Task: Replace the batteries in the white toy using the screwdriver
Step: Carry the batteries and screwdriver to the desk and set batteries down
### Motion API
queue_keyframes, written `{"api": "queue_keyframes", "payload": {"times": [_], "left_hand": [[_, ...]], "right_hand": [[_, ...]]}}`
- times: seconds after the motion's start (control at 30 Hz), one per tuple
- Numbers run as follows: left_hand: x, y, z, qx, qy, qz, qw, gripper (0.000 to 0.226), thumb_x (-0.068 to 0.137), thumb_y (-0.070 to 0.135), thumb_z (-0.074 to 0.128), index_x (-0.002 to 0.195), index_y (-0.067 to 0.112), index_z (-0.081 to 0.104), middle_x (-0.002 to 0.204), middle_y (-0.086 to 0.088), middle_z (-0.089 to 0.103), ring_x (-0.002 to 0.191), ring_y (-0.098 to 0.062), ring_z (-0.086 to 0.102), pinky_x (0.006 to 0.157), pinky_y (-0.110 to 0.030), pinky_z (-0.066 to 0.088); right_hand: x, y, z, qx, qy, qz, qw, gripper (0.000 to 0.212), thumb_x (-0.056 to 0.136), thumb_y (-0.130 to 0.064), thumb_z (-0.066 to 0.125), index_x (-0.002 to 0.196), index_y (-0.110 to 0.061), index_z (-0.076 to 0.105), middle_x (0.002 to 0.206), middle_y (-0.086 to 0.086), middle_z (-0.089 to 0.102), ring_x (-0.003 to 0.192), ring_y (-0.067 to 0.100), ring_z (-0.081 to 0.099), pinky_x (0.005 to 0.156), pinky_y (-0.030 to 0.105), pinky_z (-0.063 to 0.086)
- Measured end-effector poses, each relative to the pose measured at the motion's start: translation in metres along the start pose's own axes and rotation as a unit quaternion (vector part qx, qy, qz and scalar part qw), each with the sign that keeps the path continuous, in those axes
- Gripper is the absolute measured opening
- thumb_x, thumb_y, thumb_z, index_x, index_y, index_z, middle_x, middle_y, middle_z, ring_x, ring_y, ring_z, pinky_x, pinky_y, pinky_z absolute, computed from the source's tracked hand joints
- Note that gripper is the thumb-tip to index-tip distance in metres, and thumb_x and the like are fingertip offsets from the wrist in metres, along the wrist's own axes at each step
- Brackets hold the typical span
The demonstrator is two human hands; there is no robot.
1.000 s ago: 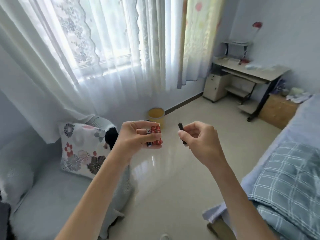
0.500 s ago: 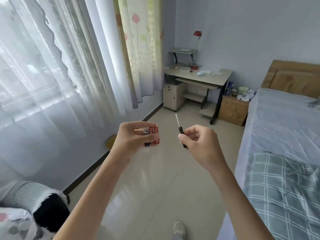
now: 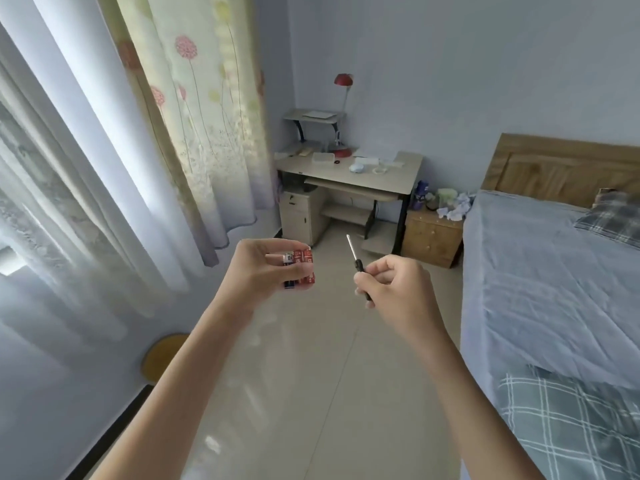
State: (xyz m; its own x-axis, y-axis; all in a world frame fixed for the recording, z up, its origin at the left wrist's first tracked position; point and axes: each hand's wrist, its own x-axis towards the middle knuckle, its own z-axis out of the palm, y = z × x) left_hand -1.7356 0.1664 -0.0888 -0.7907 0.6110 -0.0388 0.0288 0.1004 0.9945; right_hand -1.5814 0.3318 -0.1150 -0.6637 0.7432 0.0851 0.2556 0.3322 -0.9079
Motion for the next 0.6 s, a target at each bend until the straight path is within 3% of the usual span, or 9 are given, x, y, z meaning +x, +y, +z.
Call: {"api": "queue_keyframes", "payload": {"times": [0.47, 0.6], "left_hand": [[0.353, 0.001, -0.031, -0.006, -0.059, 0.024, 0.998, 0.029, 0.083, 0.007, 0.090, 0.111, 0.007, 0.082, 0.094, -0.023, 0.081, 0.089, -0.043, 0.081, 0.091, -0.054, 0.065], [0.445, 0.017, -0.039, 0.008, -0.092, 0.043, 0.995, 0.026, 0.085, 0.005, 0.088, 0.110, 0.006, 0.082, 0.094, -0.023, 0.081, 0.089, -0.041, 0.081, 0.082, -0.044, 0.068]], "right_hand": [[0.297, -0.001, 0.091, 0.023, 0.083, 0.020, 0.996, 0.011, 0.098, -0.018, 0.072, 0.089, -0.012, 0.071, 0.071, -0.001, 0.079, 0.057, 0.023, 0.074, 0.061, 0.046, 0.065], [0.376, -0.011, 0.115, 0.035, 0.118, 0.032, 0.992, 0.010, 0.098, -0.017, 0.072, 0.089, -0.013, 0.071, 0.072, -0.001, 0.079, 0.058, 0.023, 0.074, 0.061, 0.043, 0.064]]}}
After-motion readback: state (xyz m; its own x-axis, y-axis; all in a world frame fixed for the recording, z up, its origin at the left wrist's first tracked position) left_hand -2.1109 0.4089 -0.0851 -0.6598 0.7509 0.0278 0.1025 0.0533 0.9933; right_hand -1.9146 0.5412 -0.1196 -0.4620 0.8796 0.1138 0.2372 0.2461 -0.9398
